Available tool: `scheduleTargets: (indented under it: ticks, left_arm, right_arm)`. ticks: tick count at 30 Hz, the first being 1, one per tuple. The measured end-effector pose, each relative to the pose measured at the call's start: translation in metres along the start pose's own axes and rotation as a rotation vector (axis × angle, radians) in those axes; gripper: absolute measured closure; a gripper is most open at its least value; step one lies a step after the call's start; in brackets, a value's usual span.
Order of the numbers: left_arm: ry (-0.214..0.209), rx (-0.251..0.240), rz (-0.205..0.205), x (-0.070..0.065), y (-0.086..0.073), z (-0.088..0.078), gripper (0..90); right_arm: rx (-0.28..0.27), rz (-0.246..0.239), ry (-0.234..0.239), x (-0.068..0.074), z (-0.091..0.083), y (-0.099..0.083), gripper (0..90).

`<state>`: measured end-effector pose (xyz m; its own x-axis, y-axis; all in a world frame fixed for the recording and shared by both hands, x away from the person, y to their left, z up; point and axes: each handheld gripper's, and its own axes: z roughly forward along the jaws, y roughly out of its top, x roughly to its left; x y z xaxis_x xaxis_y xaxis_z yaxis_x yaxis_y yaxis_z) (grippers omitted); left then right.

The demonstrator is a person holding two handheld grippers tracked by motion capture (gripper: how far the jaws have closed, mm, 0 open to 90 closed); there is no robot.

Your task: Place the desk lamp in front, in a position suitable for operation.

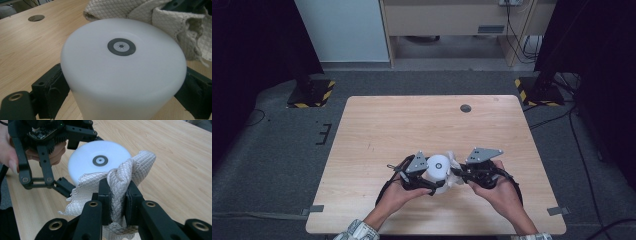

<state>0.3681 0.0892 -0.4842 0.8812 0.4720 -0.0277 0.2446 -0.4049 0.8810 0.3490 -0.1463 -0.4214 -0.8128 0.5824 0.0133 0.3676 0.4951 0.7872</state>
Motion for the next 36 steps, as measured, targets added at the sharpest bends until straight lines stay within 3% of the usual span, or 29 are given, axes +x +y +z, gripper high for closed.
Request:
scheduleTargets:
  ticks: [7,13,15,19,22,26,27,28,29,30,31,36]
  left_arm:
    - [-0.009,-0.002,0.005,0.001,0.0,0.0,7.9]
    - [-0.009,-0.003,0.009,0.0,0.0,0.001,7.9]
    - [-0.008,-0.002,0.007,0.0,0.0,0.001,7.8]
    - [0.008,0.001,0.013,0.0,0.0,0.001,7.8]
    - [0.015,0.001,0.018,-0.001,0.0,0.001,7.9]
    - [-0.005,0.0,0.019,-0.003,0.0,0.002,7.9]
    - [0.071,0.002,-0.09,-0.011,-0.001,-0.001,7.9]
    - [0.08,0.004,-0.135,-0.014,-0.002,0.0,7.8]
    - [0.08,0.001,-0.08,-0.01,-0.001,0.0,7.9]
    - [0.08,0.001,-0.08,-0.01,-0.001,0.0,7.8]
    - [-0.005,-0.001,0.02,-0.003,0.0,0.002,7.8]
    - [-0.013,-0.005,0.02,-0.004,0.001,0.002,7.8]
  right_arm:
    - [0.043,-0.043,-0.008,-0.001,0.004,0.018,78.3]
    - [0.025,-0.032,-0.001,-0.006,0.009,0.031,78.3]
    - [0.021,-0.052,0.039,0.001,0.014,0.038,78.3]
    - [0.049,-0.099,0.068,0.015,0.021,0.042,78.3]
    - [0.051,-0.102,0.08,0.017,0.024,0.045,78.3]
    - [0.054,-0.107,0.075,0.016,0.029,0.05,78.3]
    - [0.055,-0.107,0.069,0.014,0.032,0.051,78.3]
    - [0.058,-0.105,0.067,0.012,0.034,0.053,78.3]
    - [0.062,-0.098,0.056,0.009,0.038,0.056,78.3]
    - [0.062,-0.098,0.056,0.009,0.038,0.056,78.3]
    - [0.057,-0.096,0.057,0.01,0.04,0.057,78.2]
    - [0.042,-0.116,0.057,0.017,0.033,0.052,78.2]
